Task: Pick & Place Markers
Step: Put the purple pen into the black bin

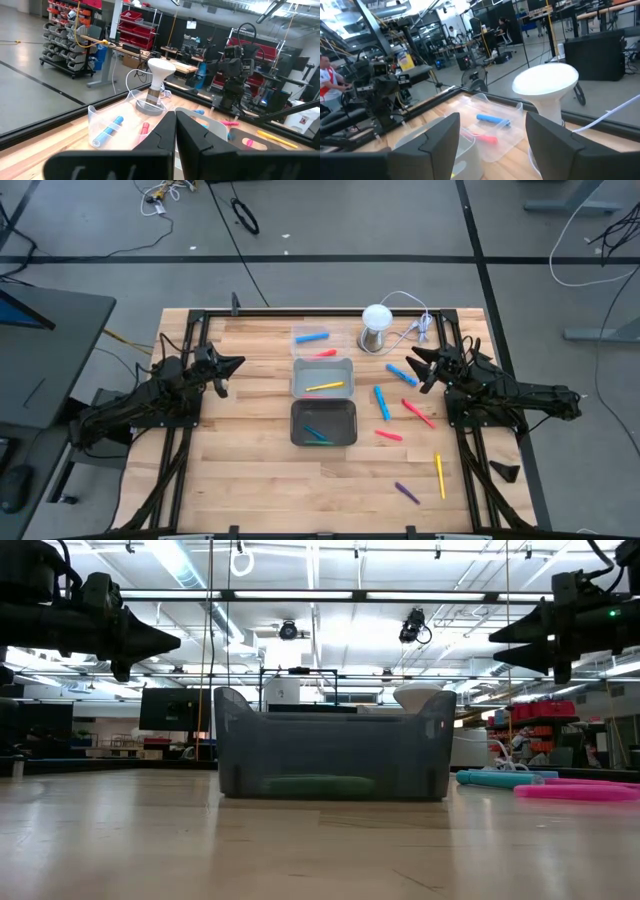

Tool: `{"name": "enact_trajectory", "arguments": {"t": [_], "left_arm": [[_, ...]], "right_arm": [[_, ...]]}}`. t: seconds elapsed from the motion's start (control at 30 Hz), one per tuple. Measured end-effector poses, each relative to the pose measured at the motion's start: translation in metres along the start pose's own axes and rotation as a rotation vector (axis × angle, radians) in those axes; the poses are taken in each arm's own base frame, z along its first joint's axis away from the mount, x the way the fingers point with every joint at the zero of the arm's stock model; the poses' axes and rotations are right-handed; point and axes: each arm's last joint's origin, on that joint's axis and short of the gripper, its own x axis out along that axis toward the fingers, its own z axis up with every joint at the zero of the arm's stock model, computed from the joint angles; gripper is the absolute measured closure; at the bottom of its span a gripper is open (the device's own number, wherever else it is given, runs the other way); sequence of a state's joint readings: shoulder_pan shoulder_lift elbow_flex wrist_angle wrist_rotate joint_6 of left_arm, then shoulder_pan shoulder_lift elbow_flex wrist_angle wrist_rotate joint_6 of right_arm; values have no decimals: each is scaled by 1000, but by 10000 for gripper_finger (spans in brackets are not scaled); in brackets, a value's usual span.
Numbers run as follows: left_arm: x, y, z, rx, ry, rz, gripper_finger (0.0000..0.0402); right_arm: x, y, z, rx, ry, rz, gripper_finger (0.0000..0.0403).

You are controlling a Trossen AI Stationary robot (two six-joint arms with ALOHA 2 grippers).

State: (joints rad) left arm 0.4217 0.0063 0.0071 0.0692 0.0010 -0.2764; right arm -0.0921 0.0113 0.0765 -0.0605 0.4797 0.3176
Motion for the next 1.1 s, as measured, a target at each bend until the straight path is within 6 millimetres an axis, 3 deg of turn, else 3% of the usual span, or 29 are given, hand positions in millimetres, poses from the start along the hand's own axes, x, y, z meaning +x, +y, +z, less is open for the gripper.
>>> {"name": "enact_trajectory", "arguments": {"t": [0.17, 0.5, 0.87, 1.1], "left_arm": [[0, 0, 0, 0, 0, 0, 388], [0, 0, 0, 0, -1, 0, 387], [0, 0, 0, 1, 0, 0, 387], [0, 0, 0, 0, -1, 0, 387]], "right_arm": [[-1, 1, 4, -2, -12, 6, 172], [2, 17, 47, -59, 116, -38, 172], [25, 44, 84, 339, 376, -174, 172], [40, 64, 97, 453, 607, -80, 172]]}}
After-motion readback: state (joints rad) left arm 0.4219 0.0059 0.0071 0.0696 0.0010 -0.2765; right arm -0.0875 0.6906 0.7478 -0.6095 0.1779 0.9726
